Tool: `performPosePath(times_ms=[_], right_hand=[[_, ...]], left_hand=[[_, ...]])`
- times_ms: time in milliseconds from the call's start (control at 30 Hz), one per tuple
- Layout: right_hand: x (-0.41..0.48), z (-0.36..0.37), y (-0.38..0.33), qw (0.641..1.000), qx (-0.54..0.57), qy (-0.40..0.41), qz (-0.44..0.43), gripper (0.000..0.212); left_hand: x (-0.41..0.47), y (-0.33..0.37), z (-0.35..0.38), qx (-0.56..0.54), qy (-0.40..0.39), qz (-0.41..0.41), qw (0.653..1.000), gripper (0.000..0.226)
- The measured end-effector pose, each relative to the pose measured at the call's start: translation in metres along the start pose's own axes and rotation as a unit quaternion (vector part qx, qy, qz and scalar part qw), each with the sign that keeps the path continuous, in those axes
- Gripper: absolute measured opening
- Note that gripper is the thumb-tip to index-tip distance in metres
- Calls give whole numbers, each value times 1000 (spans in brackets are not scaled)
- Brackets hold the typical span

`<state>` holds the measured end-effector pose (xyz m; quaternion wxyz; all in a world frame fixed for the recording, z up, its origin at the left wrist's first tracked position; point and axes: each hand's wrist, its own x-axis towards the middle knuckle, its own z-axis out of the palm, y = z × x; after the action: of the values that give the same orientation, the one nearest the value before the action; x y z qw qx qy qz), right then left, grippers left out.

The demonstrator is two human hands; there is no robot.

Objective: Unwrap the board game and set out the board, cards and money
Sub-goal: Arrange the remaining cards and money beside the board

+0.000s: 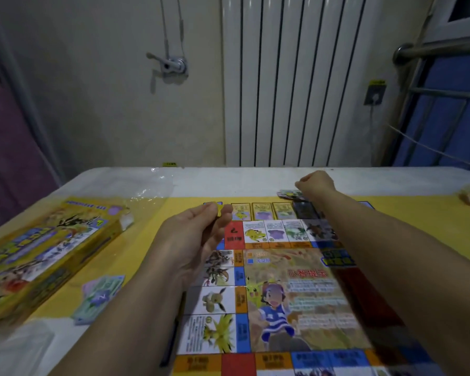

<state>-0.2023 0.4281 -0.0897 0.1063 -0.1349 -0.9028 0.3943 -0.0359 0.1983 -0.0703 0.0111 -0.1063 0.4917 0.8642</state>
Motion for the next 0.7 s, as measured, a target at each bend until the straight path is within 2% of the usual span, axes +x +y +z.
performPosePath(times_ms=[133,267,367,467,567,700], right_hand=[[-38,-3,-15,994,23,-32,-99,25],[-114,-14,-54,952,111,-225,-176,23],[-162,-12,-77,913,165,-316,-197,13],[-198,0,-96,894,212,-336,-208,5],[-225,17,-113,884,250,-342,-197,7],[-248,53,-128,902,195,-324,-206,3]], left_hand=[[0,1,-2,29,8,4,1000,7],[-11,5,-5,88,30,26,995,4],[-31,11,-11,102,42,41,993,10],[-57,20,-27,103,49,62,992,15],[-78,34,-52,128,77,95,984,16],[-98,55,-91,191,134,166,958,19]])
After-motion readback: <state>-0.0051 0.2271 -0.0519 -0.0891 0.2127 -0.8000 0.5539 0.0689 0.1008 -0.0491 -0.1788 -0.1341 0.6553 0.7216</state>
